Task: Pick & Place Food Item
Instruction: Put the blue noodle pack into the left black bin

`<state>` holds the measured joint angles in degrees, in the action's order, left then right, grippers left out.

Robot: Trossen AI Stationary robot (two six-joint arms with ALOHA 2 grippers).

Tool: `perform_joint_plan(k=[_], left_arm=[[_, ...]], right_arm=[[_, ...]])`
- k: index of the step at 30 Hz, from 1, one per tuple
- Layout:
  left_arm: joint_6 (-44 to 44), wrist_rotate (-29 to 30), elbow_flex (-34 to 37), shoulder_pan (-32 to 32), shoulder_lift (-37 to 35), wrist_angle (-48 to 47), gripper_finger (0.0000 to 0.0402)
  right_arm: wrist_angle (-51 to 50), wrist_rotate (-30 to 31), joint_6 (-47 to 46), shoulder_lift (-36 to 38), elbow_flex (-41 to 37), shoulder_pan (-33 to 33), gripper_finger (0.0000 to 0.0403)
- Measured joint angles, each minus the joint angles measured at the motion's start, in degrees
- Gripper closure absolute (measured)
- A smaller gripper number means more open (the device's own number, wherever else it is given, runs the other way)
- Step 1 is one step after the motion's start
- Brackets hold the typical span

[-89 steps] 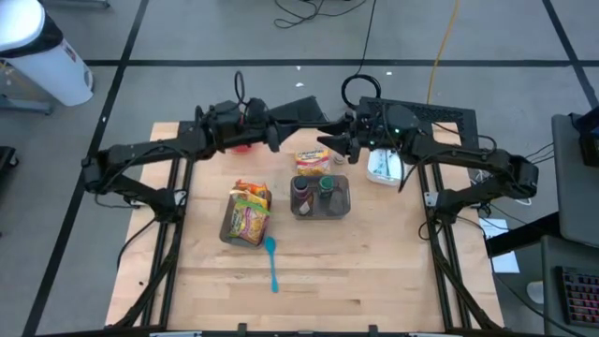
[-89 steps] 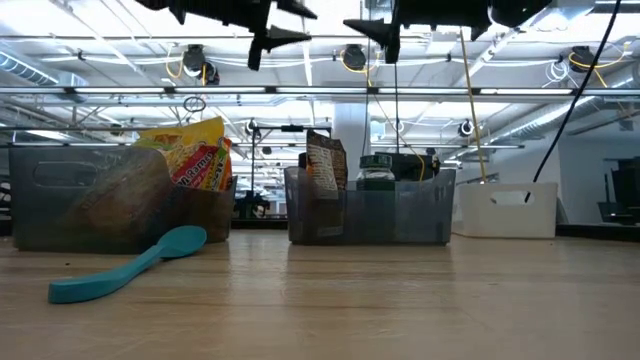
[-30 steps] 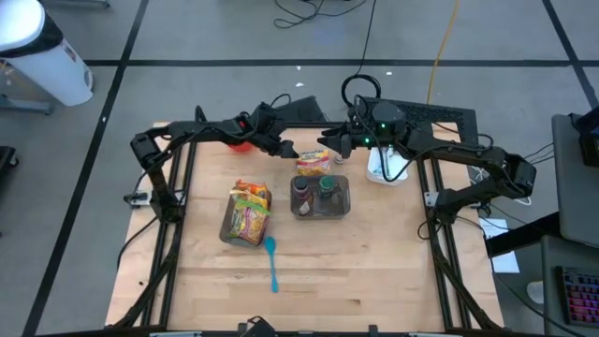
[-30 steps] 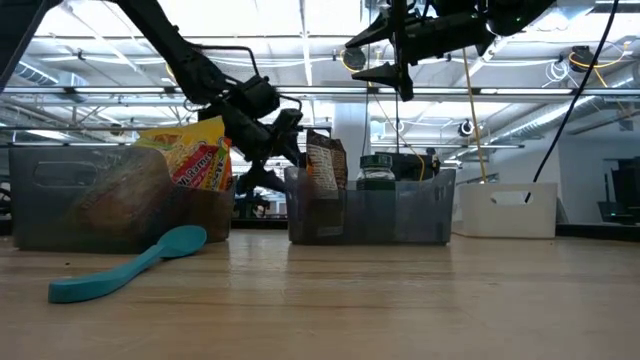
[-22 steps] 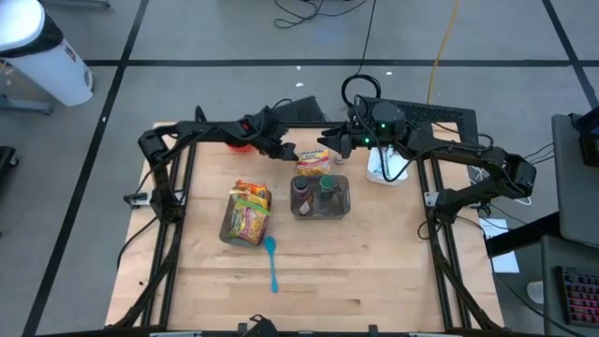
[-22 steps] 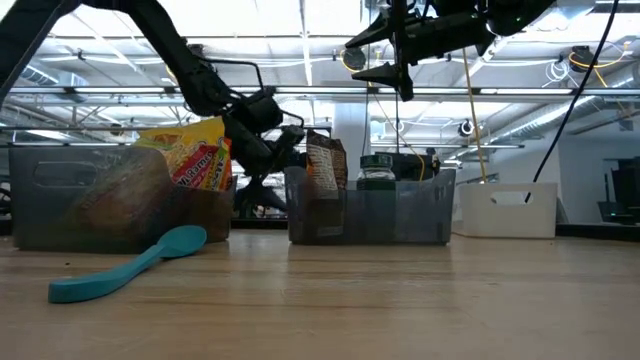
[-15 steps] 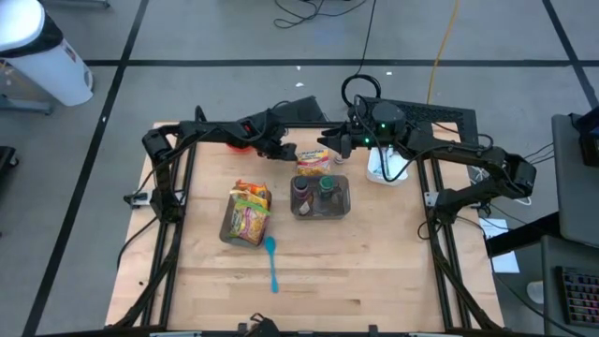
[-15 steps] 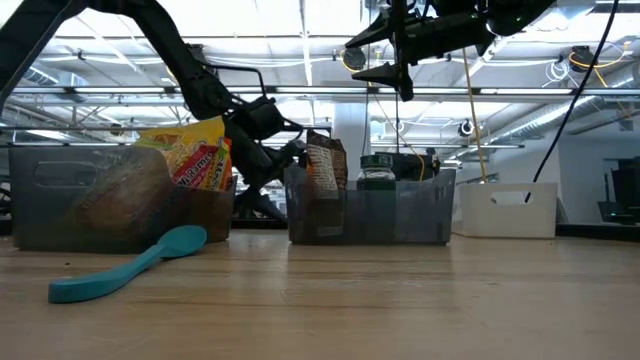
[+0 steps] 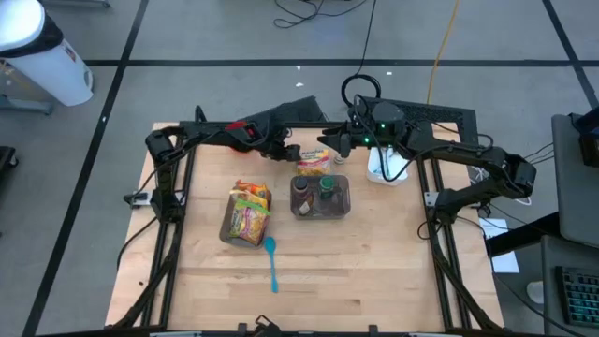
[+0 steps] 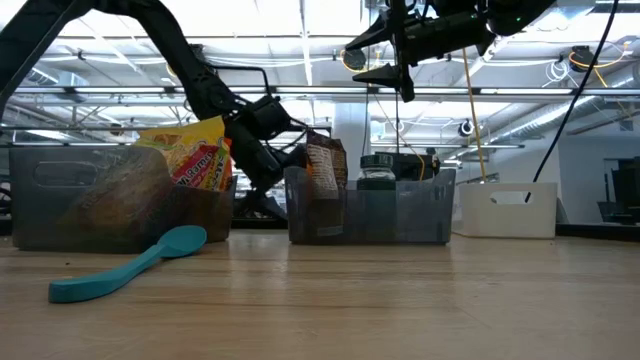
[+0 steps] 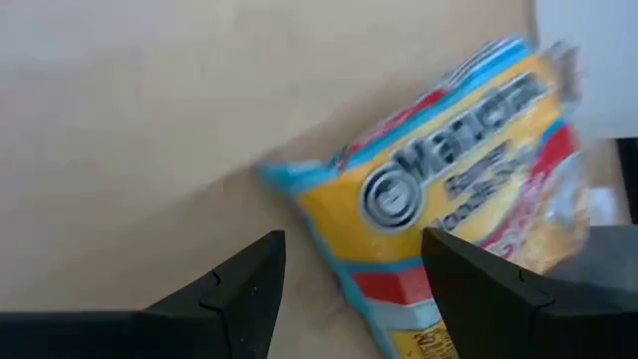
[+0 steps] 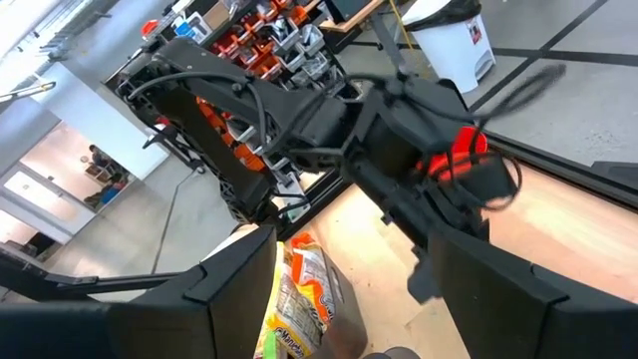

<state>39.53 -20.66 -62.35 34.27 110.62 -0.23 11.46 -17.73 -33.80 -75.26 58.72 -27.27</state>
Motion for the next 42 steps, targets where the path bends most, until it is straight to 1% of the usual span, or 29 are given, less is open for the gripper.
perform_joint_plan(k=[3,7,17,20,22,28,32,37,42], left_arm=[[1.5,-0.1,0.0,-0.4,1.7,1.1,0.0156],[2.2,1.2,-0.2,-0.7,1.4,1.9,0.0156],[3.0,1.2,-0.2,-0.6,1.4,2.4,0.0156],[3.0,1.2,-0.2,-0.6,1.4,2.4,0.016],[3.0,1.3,-0.2,-0.6,1.4,2.4,0.0172],[3.8,1.3,-0.2,-0.6,1.4,3.2,0.0228],[4.1,1.3,-0.2,-0.6,1.4,3.8,0.0257],[4.2,1.3,-0.2,-0.6,1.4,3.8,0.0279],[4.1,1.3,-0.2,-0.6,1.4,3.9,0.029]], right_arm=[[0.0,0.1,0.0,0.0,0.0,0.0,0.0147],[0.0,0.0,-0.4,0.0,0.0,0.0,0.0147],[-0.6,0.1,-0.4,0.0,0.0,1.5,0.0147],[-0.7,1.5,-0.5,0.0,0.0,2.0,0.0147],[-0.8,2.9,-0.5,0.0,0.0,2.5,0.0147],[-1.3,2.9,-0.5,0.0,0.0,2.7,0.0147],[-1.3,2.9,-0.5,0.0,0.0,2.7,0.0147],[-1.3,2.9,-0.7,0.0,0.0,2.7,0.0147],[-1.5,2.9,-1.1,0.0,0.0,2.7,0.0147]])
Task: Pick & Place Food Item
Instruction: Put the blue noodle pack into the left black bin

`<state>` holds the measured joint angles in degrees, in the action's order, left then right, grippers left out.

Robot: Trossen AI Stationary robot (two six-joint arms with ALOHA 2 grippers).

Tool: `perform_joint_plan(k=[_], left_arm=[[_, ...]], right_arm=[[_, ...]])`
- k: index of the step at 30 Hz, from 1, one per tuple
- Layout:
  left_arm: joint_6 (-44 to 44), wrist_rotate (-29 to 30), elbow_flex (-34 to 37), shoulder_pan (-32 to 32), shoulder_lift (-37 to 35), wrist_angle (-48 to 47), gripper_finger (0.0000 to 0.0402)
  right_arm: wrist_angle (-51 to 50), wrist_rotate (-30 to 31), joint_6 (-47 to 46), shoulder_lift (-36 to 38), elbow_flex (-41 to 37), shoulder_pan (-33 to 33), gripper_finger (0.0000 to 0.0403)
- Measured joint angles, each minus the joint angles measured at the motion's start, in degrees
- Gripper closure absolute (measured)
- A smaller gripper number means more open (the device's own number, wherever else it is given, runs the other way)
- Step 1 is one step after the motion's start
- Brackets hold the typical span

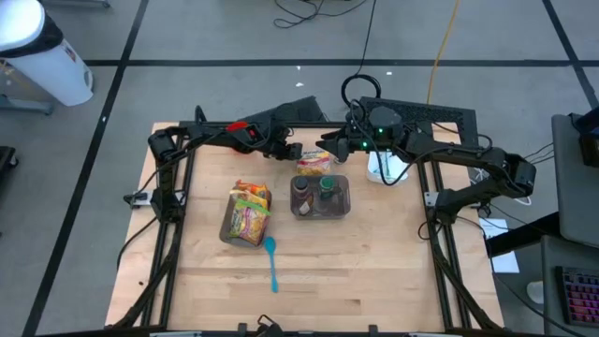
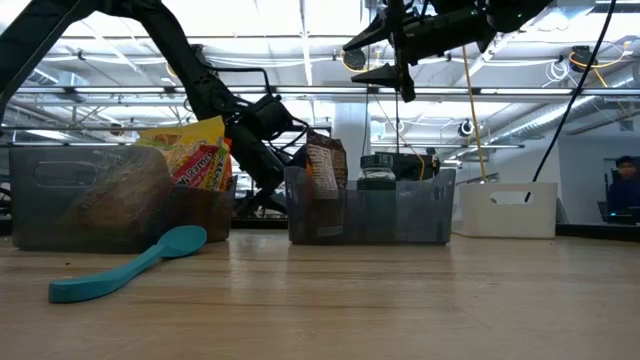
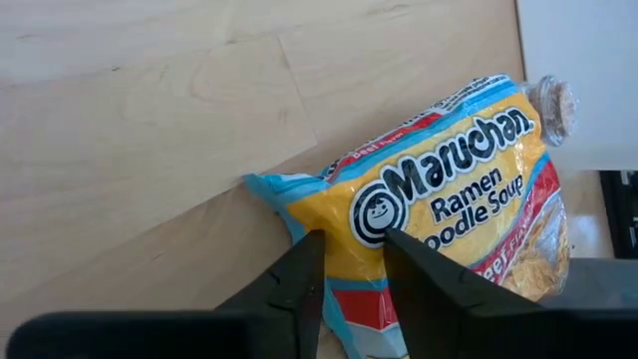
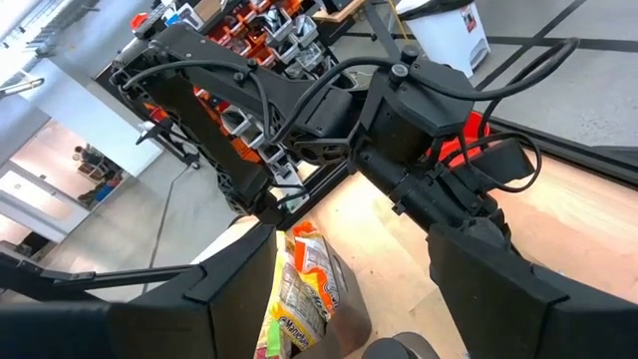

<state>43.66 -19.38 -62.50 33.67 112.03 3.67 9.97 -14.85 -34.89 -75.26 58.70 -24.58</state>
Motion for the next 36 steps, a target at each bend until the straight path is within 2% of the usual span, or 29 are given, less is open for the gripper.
perform_joint_plan(k=[10,20,28,36], left_arm=[[-0.4,0.2,0.0,0.0,0.0,0.0,0.0311],[-1.1,1.6,0.0,0.0,0.0,0.1,0.0393],[-1.3,1.3,0.0,0.1,0.1,2.8,0.0397],[-2.5,-6.0,0.0,0.8,-0.2,8.2,0.0397]], right_arm=[[-0.1,0.0,0.1,0.0,0.0,0.0,0.0147],[-0.1,0.0,0.2,0.0,0.0,0.0,0.0147],[-0.1,0.0,0.2,0.0,0.0,0.0,0.0147],[-2.1,0.0,1.3,0.0,0.0,0.0,0.0147]])
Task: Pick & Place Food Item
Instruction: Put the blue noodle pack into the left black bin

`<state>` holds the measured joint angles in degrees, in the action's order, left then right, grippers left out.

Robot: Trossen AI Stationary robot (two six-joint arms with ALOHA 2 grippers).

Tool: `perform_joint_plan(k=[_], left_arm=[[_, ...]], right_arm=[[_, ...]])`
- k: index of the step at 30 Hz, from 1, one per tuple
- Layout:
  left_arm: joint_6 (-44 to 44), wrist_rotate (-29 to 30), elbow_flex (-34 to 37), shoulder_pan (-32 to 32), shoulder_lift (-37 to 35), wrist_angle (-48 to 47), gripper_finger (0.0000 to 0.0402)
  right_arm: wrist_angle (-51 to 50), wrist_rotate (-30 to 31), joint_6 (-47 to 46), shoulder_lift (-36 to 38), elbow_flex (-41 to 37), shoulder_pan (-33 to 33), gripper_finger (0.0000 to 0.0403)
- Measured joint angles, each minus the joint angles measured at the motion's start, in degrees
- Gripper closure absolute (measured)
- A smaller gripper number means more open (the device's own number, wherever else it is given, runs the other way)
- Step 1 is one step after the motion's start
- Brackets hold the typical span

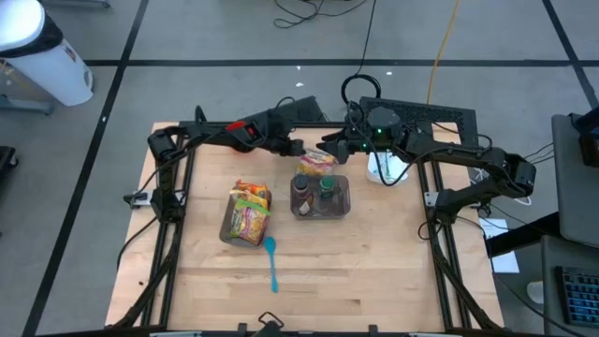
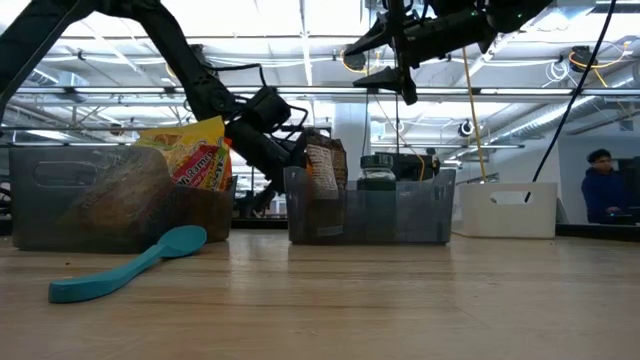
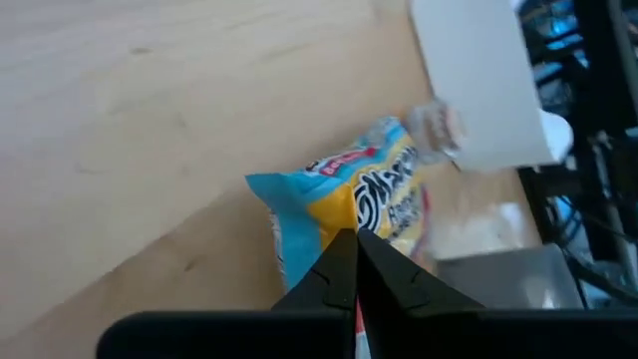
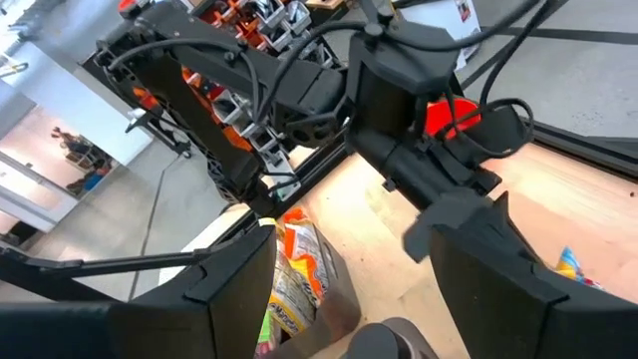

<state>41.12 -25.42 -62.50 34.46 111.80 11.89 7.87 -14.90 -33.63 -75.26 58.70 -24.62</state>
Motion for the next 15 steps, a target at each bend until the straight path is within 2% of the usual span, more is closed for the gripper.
perform_joint_plan(k=[10,15], left_arm=[[-9.4,-1.6,0.0,0.8,-6.7,-3.6,0.0399],[-15.8,-2.0,0.0,1.0,-11.8,-9.4,0.04]], right_arm=[[0.4,-0.3,1.6,0.0,0.0,-1.6,0.0147],[0.4,-0.7,3.5,0.0,0.0,-2.4,0.0147]])
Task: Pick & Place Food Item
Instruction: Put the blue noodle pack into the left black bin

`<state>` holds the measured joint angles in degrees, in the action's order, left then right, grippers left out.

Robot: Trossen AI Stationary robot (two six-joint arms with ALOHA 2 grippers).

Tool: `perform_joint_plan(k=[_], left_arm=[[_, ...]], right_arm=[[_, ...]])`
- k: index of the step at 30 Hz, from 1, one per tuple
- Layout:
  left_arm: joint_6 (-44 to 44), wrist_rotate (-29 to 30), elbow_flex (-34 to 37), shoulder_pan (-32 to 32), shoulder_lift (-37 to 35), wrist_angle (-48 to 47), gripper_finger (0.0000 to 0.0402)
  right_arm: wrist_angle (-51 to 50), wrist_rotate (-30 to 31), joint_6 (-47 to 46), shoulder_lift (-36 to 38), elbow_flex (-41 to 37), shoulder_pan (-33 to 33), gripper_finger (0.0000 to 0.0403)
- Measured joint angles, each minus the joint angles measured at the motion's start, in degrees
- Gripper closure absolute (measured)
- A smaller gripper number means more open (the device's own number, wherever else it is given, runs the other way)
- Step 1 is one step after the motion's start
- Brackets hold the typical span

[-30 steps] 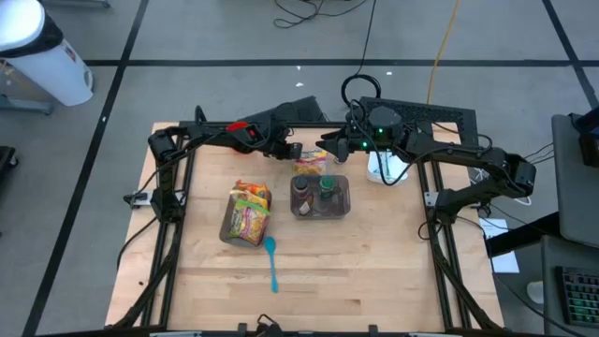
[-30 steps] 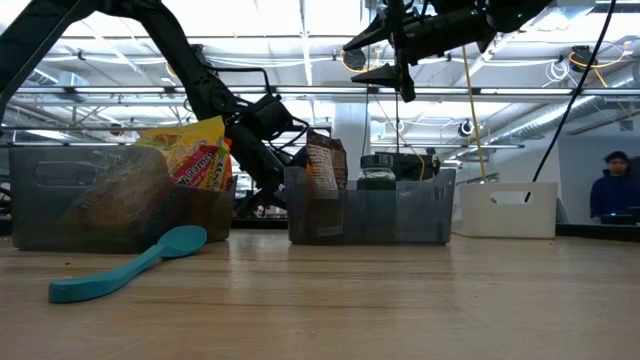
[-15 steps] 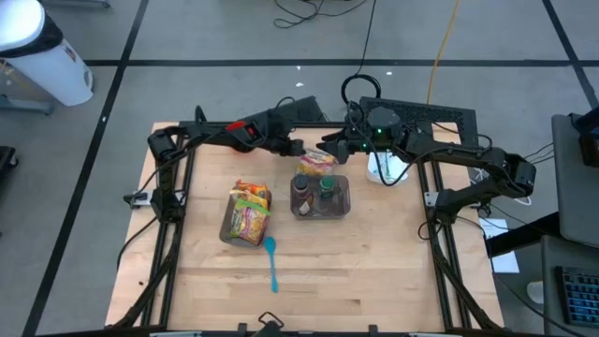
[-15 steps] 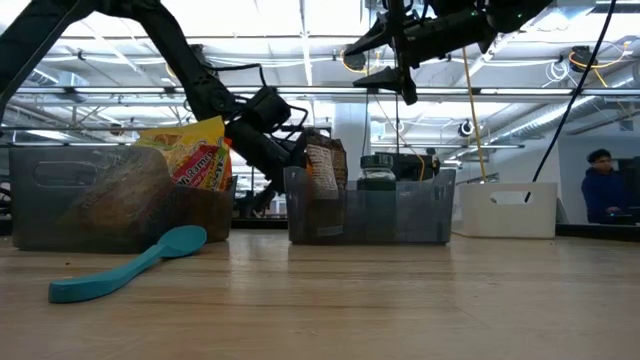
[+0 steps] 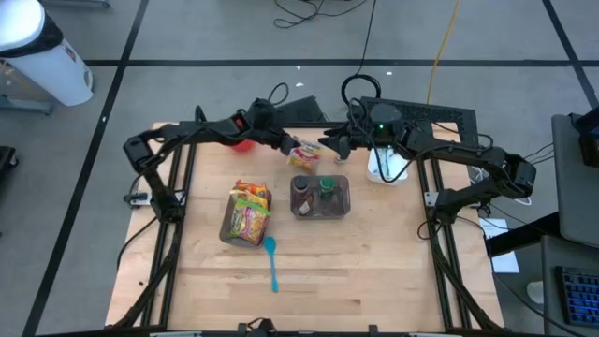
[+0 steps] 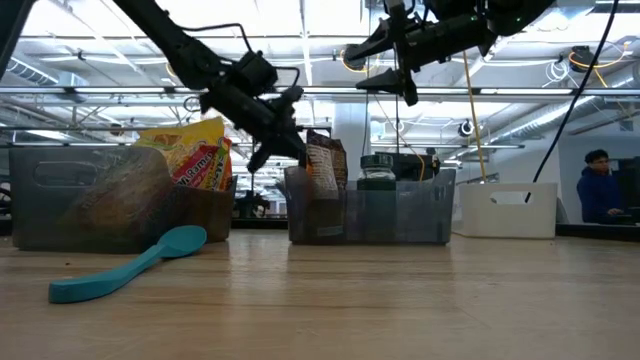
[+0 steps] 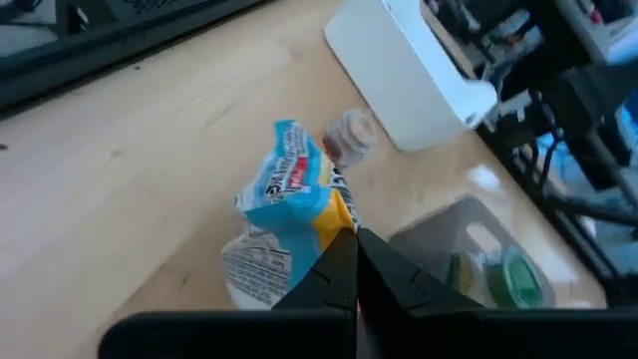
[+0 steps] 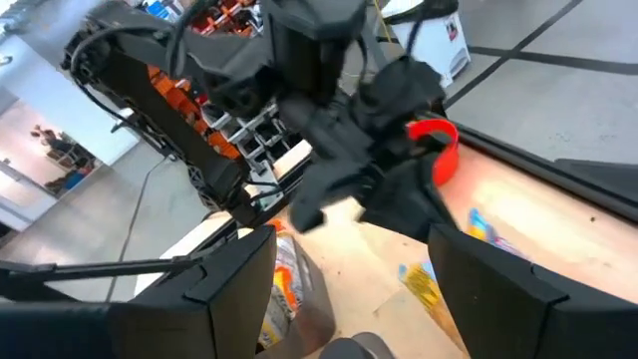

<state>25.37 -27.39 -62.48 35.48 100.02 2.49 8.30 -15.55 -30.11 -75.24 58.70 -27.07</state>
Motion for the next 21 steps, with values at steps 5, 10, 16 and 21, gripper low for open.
perform_joint_plan(k=[5,10,16,21], left_arm=[[-4.6,0.1,0.0,0.0,-4.6,-5.5,0.04],[-8.2,-4.0,-0.9,-0.1,-8.3,-8.8,0.04],[-19.0,-5.5,-12.4,-1.6,-9.4,-24.9,0.0401],[-27.8,-2.2,-24.3,-3.7,-8.4,-37.0,0.0401]], right_arm=[[0.0,-3.1,1.7,0.0,0.0,-1.1,0.0147],[0.0,-4.8,4.5,0.0,0.0,-1.3,0.0147],[-6.3,-7.7,8.8,0.0,2.7,-0.8,0.0147],[-14.7,-7.8,15.1,0.0,6.9,-0.2,0.0147]])
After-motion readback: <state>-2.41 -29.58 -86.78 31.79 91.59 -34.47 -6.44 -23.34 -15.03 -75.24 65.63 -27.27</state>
